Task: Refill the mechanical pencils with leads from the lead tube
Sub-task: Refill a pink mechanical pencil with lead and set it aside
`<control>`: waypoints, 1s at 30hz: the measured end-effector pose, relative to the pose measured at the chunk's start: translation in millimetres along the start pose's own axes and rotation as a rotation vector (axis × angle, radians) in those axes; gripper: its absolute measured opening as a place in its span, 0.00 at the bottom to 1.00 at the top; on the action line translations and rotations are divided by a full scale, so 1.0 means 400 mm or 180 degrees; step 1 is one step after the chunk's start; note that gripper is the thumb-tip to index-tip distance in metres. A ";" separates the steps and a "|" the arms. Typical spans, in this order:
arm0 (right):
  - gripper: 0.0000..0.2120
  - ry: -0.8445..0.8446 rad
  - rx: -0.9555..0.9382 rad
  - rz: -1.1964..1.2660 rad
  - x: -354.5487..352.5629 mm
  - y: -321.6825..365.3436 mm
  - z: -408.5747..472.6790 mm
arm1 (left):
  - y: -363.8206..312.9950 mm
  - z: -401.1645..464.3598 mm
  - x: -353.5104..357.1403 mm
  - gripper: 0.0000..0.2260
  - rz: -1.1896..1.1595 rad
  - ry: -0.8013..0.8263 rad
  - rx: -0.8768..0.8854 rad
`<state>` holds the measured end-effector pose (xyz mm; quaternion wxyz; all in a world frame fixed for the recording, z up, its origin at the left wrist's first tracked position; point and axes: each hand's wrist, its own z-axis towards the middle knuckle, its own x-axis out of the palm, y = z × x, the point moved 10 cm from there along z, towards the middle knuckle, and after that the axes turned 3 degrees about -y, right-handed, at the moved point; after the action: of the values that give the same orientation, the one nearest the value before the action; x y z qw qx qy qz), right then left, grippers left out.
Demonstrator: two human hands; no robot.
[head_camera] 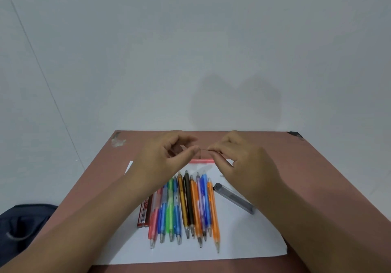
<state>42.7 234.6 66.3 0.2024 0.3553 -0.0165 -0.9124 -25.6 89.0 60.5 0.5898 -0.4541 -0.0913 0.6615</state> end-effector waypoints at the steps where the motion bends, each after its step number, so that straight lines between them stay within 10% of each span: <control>1: 0.07 -0.0006 0.0124 0.0046 -0.001 -0.013 0.000 | 0.007 0.006 0.000 0.10 -0.0044 0.0016 -0.0115; 6: 0.07 -0.0016 0.0951 0.0471 -0.008 -0.106 -0.010 | 0.073 0.024 0.057 0.04 0.0961 0.0847 -0.0773; 14: 0.06 -0.0190 0.1172 0.0841 -0.022 -0.145 -0.013 | 0.096 0.053 0.159 0.10 0.2161 0.1595 -0.0340; 30: 0.04 -0.0569 0.2184 0.3217 -0.018 -0.171 -0.035 | 0.115 0.055 0.091 0.12 0.1114 0.0262 -0.0104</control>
<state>32.1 301.6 48.6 0.4817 0.2706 -0.4923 -0.6726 -69.2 116.3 24.8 0.4615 -0.4993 0.0026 0.7333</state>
